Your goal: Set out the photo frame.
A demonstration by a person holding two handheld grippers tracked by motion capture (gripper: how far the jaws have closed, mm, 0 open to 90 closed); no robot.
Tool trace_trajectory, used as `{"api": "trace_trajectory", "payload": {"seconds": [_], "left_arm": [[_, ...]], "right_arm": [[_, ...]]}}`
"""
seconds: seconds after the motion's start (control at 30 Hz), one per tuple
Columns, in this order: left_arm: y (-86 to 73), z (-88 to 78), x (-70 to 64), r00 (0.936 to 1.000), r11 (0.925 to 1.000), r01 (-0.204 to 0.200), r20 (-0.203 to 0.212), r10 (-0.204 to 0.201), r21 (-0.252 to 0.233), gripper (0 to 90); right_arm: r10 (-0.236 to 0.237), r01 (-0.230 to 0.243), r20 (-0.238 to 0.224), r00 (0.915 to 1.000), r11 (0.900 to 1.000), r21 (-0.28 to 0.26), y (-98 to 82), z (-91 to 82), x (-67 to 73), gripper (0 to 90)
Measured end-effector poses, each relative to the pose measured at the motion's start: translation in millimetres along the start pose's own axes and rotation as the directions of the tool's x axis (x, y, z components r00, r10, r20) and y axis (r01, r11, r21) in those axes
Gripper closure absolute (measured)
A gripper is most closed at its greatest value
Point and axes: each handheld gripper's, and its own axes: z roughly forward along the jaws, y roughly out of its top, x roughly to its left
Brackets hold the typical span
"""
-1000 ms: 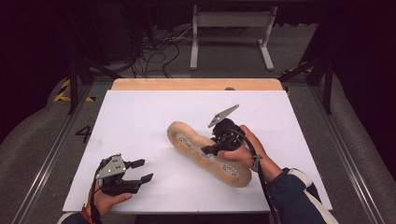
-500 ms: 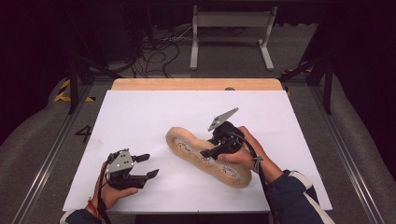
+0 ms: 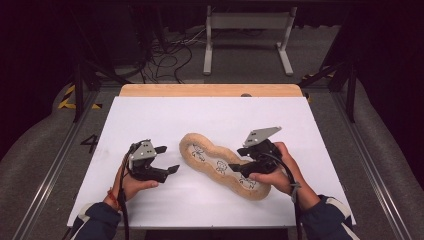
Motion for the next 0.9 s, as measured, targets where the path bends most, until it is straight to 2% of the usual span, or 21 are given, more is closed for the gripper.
{"api": "trace_trajectory", "payload": {"seconds": [0.07, 0.13, 0.17, 0.2, 0.23, 0.27, 0.3, 0.37, 0.43, 0.53, 0.57, 0.63, 0.67, 0.73, 0.77, 0.8, 0.87, 0.9], "left_arm": [[2.8, 4.8, 2.1, 1.0000, 1.0000, 0.005, 0.008, -0.005, 0.000, 18.5], [6.9, 12.1, 5.7, 1.0000, 1.0000, 0.004, 0.008, -0.004, -0.003, 18.5], [8.0, 14.9, 7.5, 1.0000, 1.0000, 0.006, -0.001, -0.006, 0.005, 18.8], [8.7, 17.4, 10.1, 0.9999, 0.9999, 0.012, -0.006, -0.012, 0.006, 19.1], [9.3, 19.6, 12.2, 0.9996, 0.9996, 0.029, 0.008, -0.029, 0.004, 19.0], [9.9, 21.3, 13.3, 0.9996, 0.9997, 0.026, 0.009, -0.026, 0.002, 19.0], [11.2, 23.6, 13.2, 0.9998, 0.9999, 0.017, -0.008, -0.017, 0.004, 19.2], [13.5, 28.3, 13.5, 0.9999, 0.9997, 0.016, -0.002, -0.016, 0.018, 20.5], [15.4, 32.8, 13.6, 0.9999, 0.9997, 0.016, -0.002, -0.016, 0.020, 20.8], [18.3, 41.5, 14.6, 0.9997, 0.9993, 0.019, 0.014, -0.019, 0.031, 22.0], [18.3, 41.5, 14.6, 0.9997, 0.9993, 0.019, 0.014, -0.019, 0.031, 24.6], [18.6, 47.0, 15.4, 0.9990, 0.9990, 0.021, 0.039, -0.022, 0.038, 27.2], [18.7, 48.6, 15.8, 0.9987, 0.9988, 0.017, 0.047, -0.019, 0.046, 30.2], [19.0, 52.4, 15.5, 0.9992, 0.9985, 0.003, 0.039, -0.006, 0.054, 36.3], [19.0, 52.4, 15.5, 0.9992, 0.9985, 0.003, 0.039, -0.006, 0.054, 40.1], [18.6, 51.1, 17.9, 0.9996, 0.9987, -0.004, 0.028, 0.003, 0.051, 40.1], [16.6, 48.6, 20.4, 0.9997, 0.9988, 0.007, 0.023, -0.008, 0.049, 51.1], [15.9, 47.3, 21.7, 0.9998, 0.9987, 0.000, 0.019, -0.001, 0.051, 54.4]], "right_arm": [[0.009, -0.009, 0.012, 0.9999, 1.000, -0.014, -4.4, -3.3, -0.2, 39.2], [0.036, -0.026, 0.081, 0.9960, 0.992, -0.122, -26.1, -17.0, 0.6, 36.6], [0.056, -0.043, 0.083, 0.9950, 0.988, -0.146, -36.1, -21.1, 1.3, 36.8], [0.064, -0.050, 0.085, 0.9943, 0.985, -0.164, -44.1, -23.6, 2.2, 36.7], [0.074, -0.056, 0.098, 0.9924, 0.982, -0.178, -51.8, -26.0, 3.6, 36.7], [0.085, -0.064, 0.111, 0.9901, 0.980, -0.187, -59.3, -28.4, 5.1, 36.7], [0.096, -0.073, 0.114, 0.9888, 0.978, -0.196, -64.7, -30.2, 5.9, 36.7], [0.137, -0.104, 0.133, 0.9817, 0.967, -0.233, -80.2, -35.8, 8.9, 35.6], [0.179, -0.144, 0.124, 0.9761, 0.958, -0.248, -91.9, -38.0, 10.9, 35.8], [0.211, -0.174, 0.120, 0.9701, 0.950, -0.260, -104.7, -38.0, 14.6, 38.5], [0.211, -0.174, 0.120, 0.9701, 0.950, -0.260, -104.7, -38.0, 14.6, 38.5], [0.248, -0.215, 0.104, 0.9631, 0.942, -0.257, -113.7, -31.7, 17.9, 44.8], [0.251, -0.219, 0.104, 0.9625, 0.944, -0.249, -115.6, -28.7, 18.9, 48.0], [0.266, -0.233, 0.104, 0.9585, 0.940, -0.250, -118.6, -23.5, 22.5, 56.0], [0.266, -0.233, 0.104, 0.9585, 0.940, -0.250, -118.6, -23.5, 22.5, 56.0], [0.262, -0.229, 0.107, 0.9592, 0.940, -0.252, -118.9, -22.8, 24.2, 59.6], [0.246, -0.206, 0.133, 0.9602, 0.944, -0.260, -119.2, -21.9, 29.1, 63.1], [0.248, -0.205, 0.138, 0.9589, 0.941, -0.270, -119.7, -20.9, 29.4, 64.1]]}}
